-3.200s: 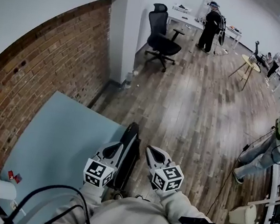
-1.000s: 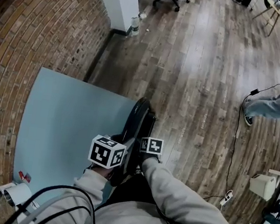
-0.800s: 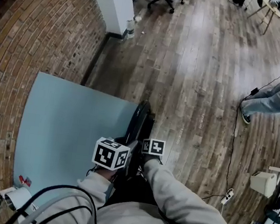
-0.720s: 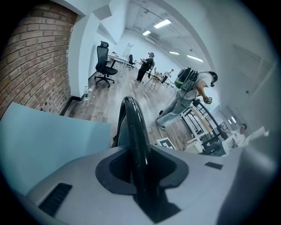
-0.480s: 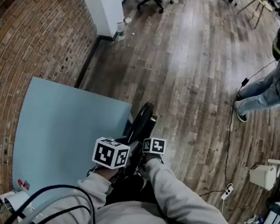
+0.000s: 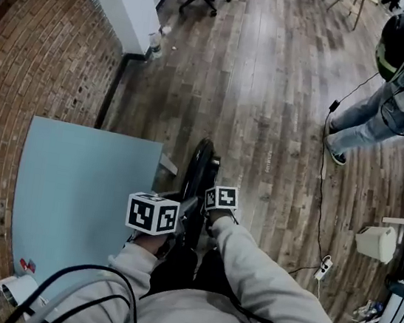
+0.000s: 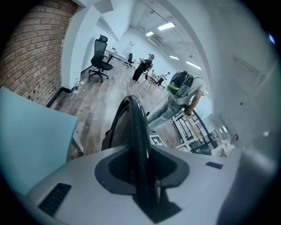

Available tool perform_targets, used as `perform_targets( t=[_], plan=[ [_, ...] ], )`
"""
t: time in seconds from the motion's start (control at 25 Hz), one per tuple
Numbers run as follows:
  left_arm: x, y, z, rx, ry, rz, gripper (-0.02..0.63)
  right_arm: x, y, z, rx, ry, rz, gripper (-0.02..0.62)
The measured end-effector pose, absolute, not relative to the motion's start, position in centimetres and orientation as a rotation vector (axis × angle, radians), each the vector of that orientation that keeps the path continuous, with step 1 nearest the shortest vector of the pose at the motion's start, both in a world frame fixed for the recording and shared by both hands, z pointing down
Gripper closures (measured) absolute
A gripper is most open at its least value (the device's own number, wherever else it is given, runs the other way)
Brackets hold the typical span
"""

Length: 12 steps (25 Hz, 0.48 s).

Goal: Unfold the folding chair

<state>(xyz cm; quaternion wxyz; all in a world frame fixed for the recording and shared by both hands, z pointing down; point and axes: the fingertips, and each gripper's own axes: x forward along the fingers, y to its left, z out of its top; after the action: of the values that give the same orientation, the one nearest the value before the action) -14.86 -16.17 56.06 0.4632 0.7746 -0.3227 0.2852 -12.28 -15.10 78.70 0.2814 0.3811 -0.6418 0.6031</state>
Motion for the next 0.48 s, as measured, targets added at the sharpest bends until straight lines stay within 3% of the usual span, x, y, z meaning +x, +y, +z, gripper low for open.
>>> perform_targets(
  t=[0.48],
  plan=[
    [-9.0,-20.7,57.1,1.915,-0.824,0.674,0.477,-7.6,-18.4,80.2,0.881,-1.829,1.654,0.433]
  ],
)
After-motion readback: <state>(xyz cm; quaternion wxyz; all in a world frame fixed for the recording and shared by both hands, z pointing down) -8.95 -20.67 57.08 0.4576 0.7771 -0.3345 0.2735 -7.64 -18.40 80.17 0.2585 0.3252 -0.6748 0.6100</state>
